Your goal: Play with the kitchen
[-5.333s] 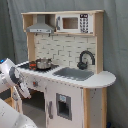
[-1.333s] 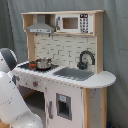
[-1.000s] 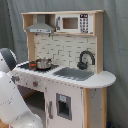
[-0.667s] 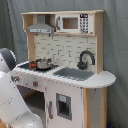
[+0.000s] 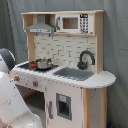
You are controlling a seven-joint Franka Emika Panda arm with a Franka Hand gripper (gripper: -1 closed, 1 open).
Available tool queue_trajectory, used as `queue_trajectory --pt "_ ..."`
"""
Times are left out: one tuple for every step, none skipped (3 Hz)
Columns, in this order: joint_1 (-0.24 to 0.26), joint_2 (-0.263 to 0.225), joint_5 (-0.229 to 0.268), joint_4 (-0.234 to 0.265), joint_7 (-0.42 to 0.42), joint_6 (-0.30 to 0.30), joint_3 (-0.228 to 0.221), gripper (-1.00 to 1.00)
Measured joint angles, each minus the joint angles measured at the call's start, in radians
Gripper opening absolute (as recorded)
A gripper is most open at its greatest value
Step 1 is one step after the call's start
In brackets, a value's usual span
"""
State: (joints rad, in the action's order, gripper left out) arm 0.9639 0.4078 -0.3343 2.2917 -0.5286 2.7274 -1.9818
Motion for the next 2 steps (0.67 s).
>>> queue_trajectory --pt "-0.001 -0.001 0.000 0.000 0.001 0.000 0.002 1.00" --pt "-0.030 -0.009 0.001 0.000 0.016 -0.002 0.034 1.00"
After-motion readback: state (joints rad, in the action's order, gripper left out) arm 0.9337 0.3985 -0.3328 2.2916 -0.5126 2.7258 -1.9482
